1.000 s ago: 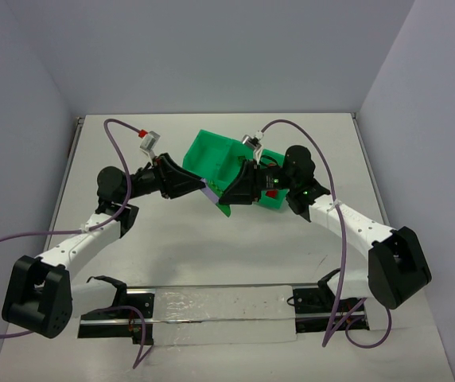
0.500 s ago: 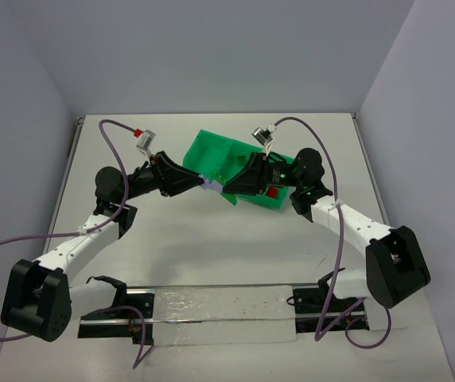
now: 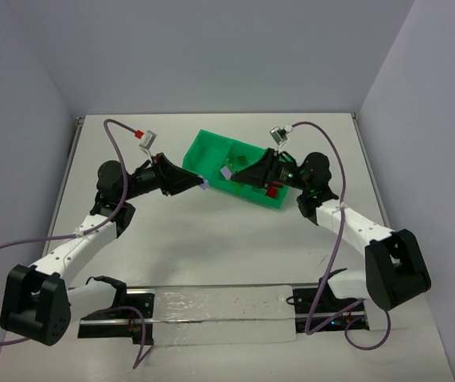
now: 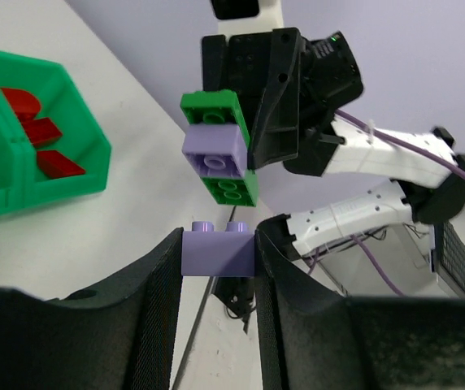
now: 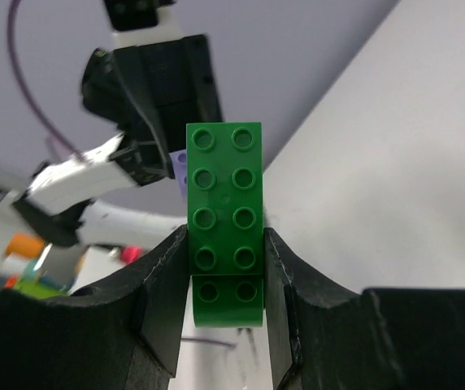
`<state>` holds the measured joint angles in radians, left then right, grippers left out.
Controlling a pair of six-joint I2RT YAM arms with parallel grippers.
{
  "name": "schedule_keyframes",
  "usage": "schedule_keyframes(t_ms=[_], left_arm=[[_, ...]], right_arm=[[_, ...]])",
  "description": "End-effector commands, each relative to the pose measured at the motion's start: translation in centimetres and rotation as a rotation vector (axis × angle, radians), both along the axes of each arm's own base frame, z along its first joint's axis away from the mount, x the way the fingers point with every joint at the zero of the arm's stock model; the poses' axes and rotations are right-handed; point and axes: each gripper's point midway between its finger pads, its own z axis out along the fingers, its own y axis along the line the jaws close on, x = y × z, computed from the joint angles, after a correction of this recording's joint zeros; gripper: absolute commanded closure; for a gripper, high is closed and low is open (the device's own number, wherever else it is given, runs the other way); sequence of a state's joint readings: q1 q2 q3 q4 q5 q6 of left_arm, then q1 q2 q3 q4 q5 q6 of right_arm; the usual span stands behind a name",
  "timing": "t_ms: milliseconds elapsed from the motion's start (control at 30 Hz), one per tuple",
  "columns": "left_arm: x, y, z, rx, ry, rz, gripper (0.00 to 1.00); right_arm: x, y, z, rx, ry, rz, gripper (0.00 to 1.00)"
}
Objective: Sort the legos into containers by color
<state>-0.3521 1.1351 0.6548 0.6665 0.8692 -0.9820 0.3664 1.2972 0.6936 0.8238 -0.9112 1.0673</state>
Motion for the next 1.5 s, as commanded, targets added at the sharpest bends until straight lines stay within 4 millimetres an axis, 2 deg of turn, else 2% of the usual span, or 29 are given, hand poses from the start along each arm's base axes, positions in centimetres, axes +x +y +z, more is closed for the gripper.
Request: schedule_keyframes(t_ms=[0, 33, 67, 167, 267, 300, 333, 433, 600, 633, 667, 700, 767, 933, 1100, 1167, 1200, 1233, 1300, 1467], left_arm=[[3.2, 0.9, 0.9, 0.079, -0.003, 0.146, 1.0], [4.2, 1.2, -0.1, 0.112, 0.049, 0.191, 1.0], [4.5, 1.2, 0.4, 0.116, 0.029, 0.201, 1.0], [8.8, 2.1, -2.4, 0.231, 0.171, 0.367, 1.0], [11.0, 2.4, -4.0, 0.288, 0.229, 0.437, 1.0], [12.3, 2.3, -5.4, 0.328, 0.266, 0.469, 1.0], [12.7, 2.3, -4.9, 0.334, 0.258, 0.49, 1.0], [14.9, 1.8, -7.4, 0.419, 0.313, 0.529, 1.0], [18.6, 1.2, -9.9, 0.481, 0.361, 0.571, 1.0], [19.4, 1.0, -10.2, 0.492, 0.365, 0.579, 1.0], [20.2, 0.8, -9.6, 0.489, 0.351, 0.584, 1.0], [20.3, 0.8, -9.7, 0.491, 0.352, 0.586, 1.0], [22.3, 0.6, -11.7, 0.539, 0.393, 0.612, 1.0], [25.0, 0.0, -12.8, 0.572, 0.397, 0.63, 0.99], [26.3, 0.0, -14.5, 0.641, 0.428, 0.659, 0.58], [26.5, 0.0, -14.3, 0.652, 0.421, 0.669, 0.45], [26.5, 0.0, -14.2, 0.655, 0.419, 0.67, 0.33], [26.5, 0.0, -14.0, 0.655, 0.416, 0.671, 0.27], [26.3, -0.1, -13.3, 0.651, 0.404, 0.671, 0.24], [24.3, -0.4, -8.8, 0.619, 0.331, 0.689, 0.24]], right_arm=[[2.8, -3.2, -0.7, -0.132, -0.039, -0.271, 0.9], [3.3, -3.7, -0.8, -0.173, -0.071, -0.31, 0.9], [3.5, -4.2, -1.4, -0.202, -0.043, -0.342, 0.89], [4.1, -6.2, -2.0, -0.332, -0.072, -0.464, 0.89], [4.6, -7.6, -1.9, -0.388, -0.091, -0.545, 0.89], [4.5, -8.2, -2.1, -0.418, -0.104, -0.566, 0.89], [4.4, -8.3, -2.1, -0.426, -0.107, -0.572, 0.89], [3.6, -9.2, -2.1, -0.448, -0.113, -0.6, 0.89], [2.7, -10.1, -2.0, -0.472, -0.125, -0.629, 0.89], [2.6, -10.2, -1.8, -0.473, -0.129, -0.631, 0.89], [2.4, -10.3, -1.7, -0.473, -0.131, -0.633, 0.89], [2.4, -10.3, -1.5, -0.473, -0.135, -0.633, 0.89], [2.0, -10.4, -1.1, -0.473, -0.145, -0.633, 0.89], [1.1, -10.7, -0.8, -0.482, -0.157, -0.625, 0.88], [0.6, -10.8, -0.7, -0.483, -0.161, -0.625, 0.89], [0.4, -10.9, -0.6, -0.482, -0.162, -0.626, 0.88], [0.4, -10.9, -0.6, -0.483, -0.163, -0.624, 0.88], [0.4, -10.9, -0.6, -0.485, -0.163, -0.625, 0.88], [0.4, -10.8, -0.6, -0.486, -0.164, -0.617, 0.88], [0.4, -10.3, -1.1, -0.491, -0.16, -0.581, 0.88]])
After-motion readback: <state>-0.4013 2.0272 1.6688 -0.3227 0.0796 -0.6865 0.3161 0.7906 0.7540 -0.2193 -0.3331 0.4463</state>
